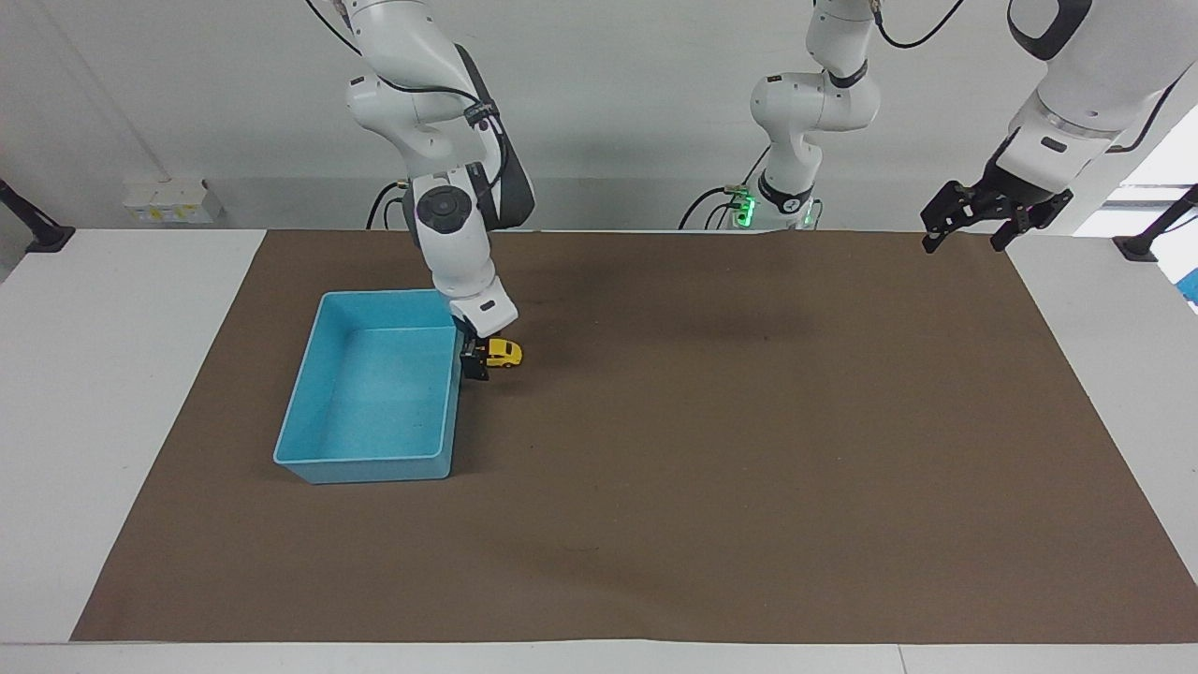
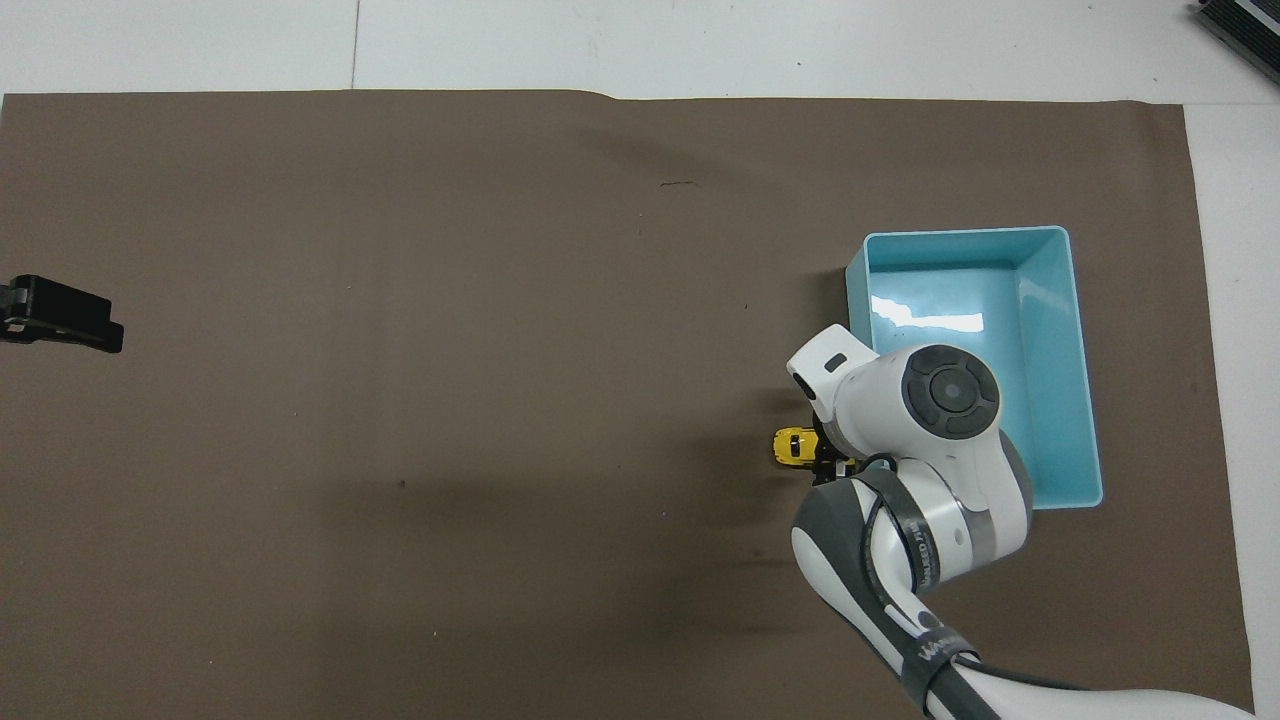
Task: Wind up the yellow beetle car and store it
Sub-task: 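Grasp the yellow car with the right gripper and lift it, then lower the car into the blue bin with the right gripper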
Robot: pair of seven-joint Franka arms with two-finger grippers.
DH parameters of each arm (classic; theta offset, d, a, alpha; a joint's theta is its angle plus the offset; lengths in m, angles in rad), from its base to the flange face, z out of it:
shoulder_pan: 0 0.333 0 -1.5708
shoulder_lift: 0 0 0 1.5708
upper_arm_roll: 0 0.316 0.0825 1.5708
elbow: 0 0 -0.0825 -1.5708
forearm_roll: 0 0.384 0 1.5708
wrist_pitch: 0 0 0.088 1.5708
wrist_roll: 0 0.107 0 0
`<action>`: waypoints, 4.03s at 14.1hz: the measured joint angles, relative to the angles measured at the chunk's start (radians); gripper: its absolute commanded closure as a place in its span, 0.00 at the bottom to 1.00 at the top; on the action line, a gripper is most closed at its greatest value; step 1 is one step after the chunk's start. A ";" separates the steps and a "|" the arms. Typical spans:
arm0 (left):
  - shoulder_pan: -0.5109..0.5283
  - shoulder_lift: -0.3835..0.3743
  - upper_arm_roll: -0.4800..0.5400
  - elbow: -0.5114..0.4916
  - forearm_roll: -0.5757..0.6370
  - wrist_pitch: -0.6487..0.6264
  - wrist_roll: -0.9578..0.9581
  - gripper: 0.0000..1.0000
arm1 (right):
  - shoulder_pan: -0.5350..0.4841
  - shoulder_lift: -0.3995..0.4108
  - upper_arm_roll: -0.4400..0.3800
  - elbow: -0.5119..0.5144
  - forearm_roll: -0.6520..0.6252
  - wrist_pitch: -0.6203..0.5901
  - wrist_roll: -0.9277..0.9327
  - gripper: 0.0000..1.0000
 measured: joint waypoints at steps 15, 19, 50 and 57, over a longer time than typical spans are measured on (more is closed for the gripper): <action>0.000 0.000 -0.002 0.000 0.000 0.000 0.000 0.00 | 0.054 -0.009 0.000 0.033 0.000 0.011 0.083 1.00; 0.000 0.000 -0.002 0.000 0.000 0.000 0.000 0.00 | 0.069 0.011 0.000 0.129 0.000 -0.003 0.136 1.00; 0.001 0.000 -0.002 0.000 0.000 0.000 0.000 0.00 | -0.306 -0.053 -0.025 0.055 -0.014 -0.115 -0.326 1.00; 0.001 0.000 -0.002 0.000 0.000 0.000 -0.001 0.00 | -0.305 0.038 -0.023 0.043 -0.014 0.005 -0.386 0.89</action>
